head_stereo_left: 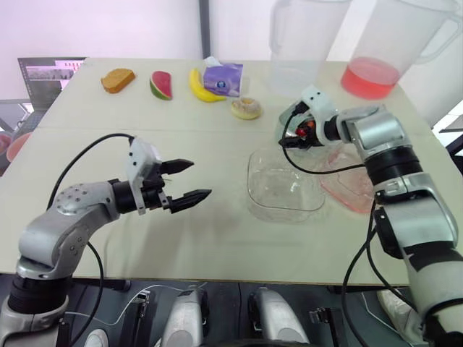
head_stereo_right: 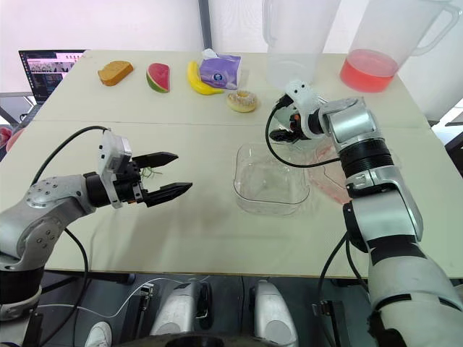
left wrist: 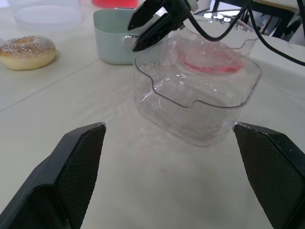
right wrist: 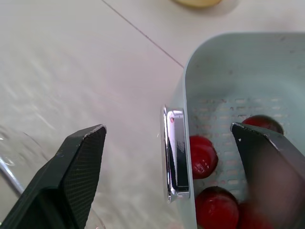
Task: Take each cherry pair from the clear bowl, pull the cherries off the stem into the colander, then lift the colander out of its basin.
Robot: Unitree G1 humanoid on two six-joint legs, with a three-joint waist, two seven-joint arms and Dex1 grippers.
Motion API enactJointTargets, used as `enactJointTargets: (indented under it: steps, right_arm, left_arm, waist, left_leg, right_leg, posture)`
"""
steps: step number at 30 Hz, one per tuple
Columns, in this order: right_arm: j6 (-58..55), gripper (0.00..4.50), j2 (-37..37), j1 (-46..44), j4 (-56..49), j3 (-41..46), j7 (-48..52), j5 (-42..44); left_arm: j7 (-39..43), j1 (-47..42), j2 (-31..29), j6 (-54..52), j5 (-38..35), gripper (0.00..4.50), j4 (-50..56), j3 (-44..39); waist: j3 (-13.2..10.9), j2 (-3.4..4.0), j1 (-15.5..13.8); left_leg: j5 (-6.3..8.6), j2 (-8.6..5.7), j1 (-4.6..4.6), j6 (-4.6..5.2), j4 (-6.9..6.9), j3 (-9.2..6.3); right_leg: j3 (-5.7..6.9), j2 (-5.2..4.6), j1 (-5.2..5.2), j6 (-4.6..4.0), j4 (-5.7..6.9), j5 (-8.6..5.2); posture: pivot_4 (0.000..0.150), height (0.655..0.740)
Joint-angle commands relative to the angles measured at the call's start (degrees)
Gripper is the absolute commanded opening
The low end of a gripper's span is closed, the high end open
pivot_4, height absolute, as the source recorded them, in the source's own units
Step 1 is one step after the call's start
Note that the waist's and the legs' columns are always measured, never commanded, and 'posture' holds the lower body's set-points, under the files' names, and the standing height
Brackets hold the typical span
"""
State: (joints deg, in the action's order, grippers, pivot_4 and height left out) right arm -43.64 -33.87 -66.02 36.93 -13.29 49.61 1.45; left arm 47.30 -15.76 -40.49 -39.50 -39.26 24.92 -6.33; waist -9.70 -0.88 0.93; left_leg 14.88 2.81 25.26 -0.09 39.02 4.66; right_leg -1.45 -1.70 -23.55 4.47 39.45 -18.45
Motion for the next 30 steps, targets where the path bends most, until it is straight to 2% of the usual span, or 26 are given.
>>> enactJointTargets:
  steps: [1, 4, 10, 14, 21, 24, 30]
  right_arm:
    - [-3.49, 4.48, -4.40, -2.51, -9.70, 5.76, -0.16, 1.91]
    - [-6.80, 4.48, -6.07, -0.60, -18.03, 8.72, 0.02, 4.28]
    - [-25.40, 4.48, -10.54, 16.85, -58.77, 21.12, 4.19, 20.82]
    - [-32.26, 4.48, -8.97, 27.67, -73.23, 33.02, 2.92, 29.30]
    - [-32.87, 4.48, -7.51, 44.05, -81.64, 49.40, 1.72, 37.63]
    - [-30.00, 4.48, -7.91, 49.70, -82.99, 51.39, 1.18, 39.53]
    - [-25.81, 4.48, -8.48, 54.50, -81.75, 52.04, -2.32, 41.61]
  left_arm:
    - [0.81, -1.93, -0.40, 1.10, 0.00, 4.50, -0.25, -0.35]
    - [1.26, -2.83, -0.55, 1.00, 0.01, 4.50, -0.60, -0.08]
    - [4.59, -4.41, -2.79, 1.83, 0.15, 4.50, -2.34, -0.78]
    - [6.72, -4.72, -4.49, 2.05, -0.46, 4.50, -3.23, -1.95]
    - [8.85, -4.83, -6.38, 2.07, -0.60, 4.50, -4.32, -3.20]
    - [8.99, -4.85, -6.80, 1.99, -0.40, 4.50, -4.51, -3.34]
    - [8.36, -4.62, -7.39, 1.45, -0.40, 4.50, -3.83, -3.60]
  waist:
    - [-0.01, 0.01, -0.27]
    - [0.00, 0.00, -0.15]
    - [0.00, 0.00, -0.23]
    - [0.00, 0.00, -0.20]
    - [0.01, -0.03, -0.31]
    - [0.01, -0.02, -0.24]
    - [0.01, -0.03, -0.14]
  left_leg:
    - [0.00, -0.01, 0.03, 0.00, 0.00, -0.01]
    - [0.01, -0.03, 0.03, 0.01, 0.00, 0.00]
    - [0.01, 0.02, 0.03, 0.01, -0.09, -0.11]
    - [0.01, 0.01, -0.01, 0.01, -0.01, -0.13]
    - [0.01, -0.01, -0.11, 0.02, -0.04, -0.12]
    - [0.01, -0.01, -0.11, 0.02, -0.05, -0.13]
    - [0.01, 0.00, -0.19, 0.02, -0.05, -0.12]
  right_leg:
    - [0.01, -0.01, -0.01, 0.00, -0.01, 0.00]
    - [0.01, -0.05, 0.00, 0.00, -0.03, 0.00]
    - [0.06, 0.00, 0.02, 0.00, -0.04, 0.00]
    - [0.08, -0.06, 0.13, 0.00, -0.05, 0.00]
    - [0.08, -0.02, 0.24, 0.00, -0.09, 0.00]
    - [0.07, 0.02, 0.26, 0.01, -0.12, -0.01]
    - [0.04, 0.09, 0.30, 0.01, -0.11, -0.01]
  posture:
    - [0.150, 0.7400]
    - [0.150, 0.7400]
    - [0.150, 0.7400]
    - [0.150, 0.7400]
    - [0.150, 0.7400]
    - [0.150, 0.7400]
    - [0.150, 0.7400]
